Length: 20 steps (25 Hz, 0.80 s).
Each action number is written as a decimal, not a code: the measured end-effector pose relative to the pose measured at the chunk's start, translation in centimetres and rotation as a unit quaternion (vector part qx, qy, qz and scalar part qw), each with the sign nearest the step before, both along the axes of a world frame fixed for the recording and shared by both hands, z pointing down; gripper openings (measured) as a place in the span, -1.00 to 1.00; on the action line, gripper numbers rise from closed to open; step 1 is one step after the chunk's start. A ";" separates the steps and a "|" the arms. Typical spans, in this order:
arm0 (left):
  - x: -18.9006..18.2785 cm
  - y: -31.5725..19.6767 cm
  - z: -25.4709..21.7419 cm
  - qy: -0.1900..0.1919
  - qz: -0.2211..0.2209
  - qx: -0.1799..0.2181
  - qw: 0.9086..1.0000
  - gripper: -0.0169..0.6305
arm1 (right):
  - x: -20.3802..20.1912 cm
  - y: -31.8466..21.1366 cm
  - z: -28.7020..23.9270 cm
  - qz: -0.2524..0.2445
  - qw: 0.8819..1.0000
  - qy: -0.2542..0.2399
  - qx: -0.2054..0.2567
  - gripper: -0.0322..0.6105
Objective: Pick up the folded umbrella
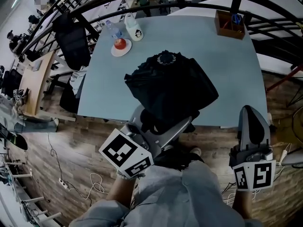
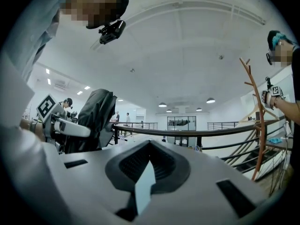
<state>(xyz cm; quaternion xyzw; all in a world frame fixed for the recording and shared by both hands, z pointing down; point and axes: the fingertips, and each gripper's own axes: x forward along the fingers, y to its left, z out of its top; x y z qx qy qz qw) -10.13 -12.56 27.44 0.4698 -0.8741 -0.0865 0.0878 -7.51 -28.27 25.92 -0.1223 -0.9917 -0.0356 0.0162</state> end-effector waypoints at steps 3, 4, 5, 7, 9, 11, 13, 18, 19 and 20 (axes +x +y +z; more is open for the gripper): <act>0.1 0.0 0.0 0.002 0.004 0.001 1.000 -0.06 | 0.0 -0.2 0.5 0.007 1.000 0.007 0.005 -0.91; 0.1 0.0 0.0 0.002 0.004 0.001 1.000 -0.06 | 0.0 -0.2 0.6 0.009 1.000 0.009 0.005 -0.91; 0.1 0.0 0.0 0.003 0.004 0.001 1.000 -0.06 | 0.0 -0.3 0.6 0.010 1.000 0.011 0.006 -0.91; 0.1 0.0 0.0 0.004 0.004 0.002 1.000 -0.06 | 0.1 -0.4 0.6 0.011 1.000 0.012 0.008 -0.91; 0.1 0.0 0.0 0.005 0.002 0.001 1.000 -0.06 | 0.1 -0.5 0.7 0.010 1.000 0.012 0.008 -0.91; 0.0 0.1 0.1 0.003 -0.002 -0.001 1.000 -0.06 | 0.2 -0.6 0.7 0.011 1.000 0.011 0.007 -0.91; 0.0 0.1 0.0 0.002 -0.004 -0.003 1.000 -0.06 | 0.4 -0.8 0.8 0.012 1.000 0.010 0.006 -0.91; 0.0 0.1 0.0 -0.002 -0.003 -0.004 1.000 -0.06 | 0.7 -0.8 1.2 0.014 1.000 0.011 0.004 -0.91; 0.0 0.1 0.0 -0.002 -0.003 -0.004 1.000 -0.06 | 0.7 -0.8 1.2 0.014 1.000 0.010 0.004 -0.91; -0.1 0.1 0.0 -0.003 -0.003 -0.005 1.000 -0.06 | 0.6 -0.8 1.2 0.015 1.000 0.010 0.004 -0.91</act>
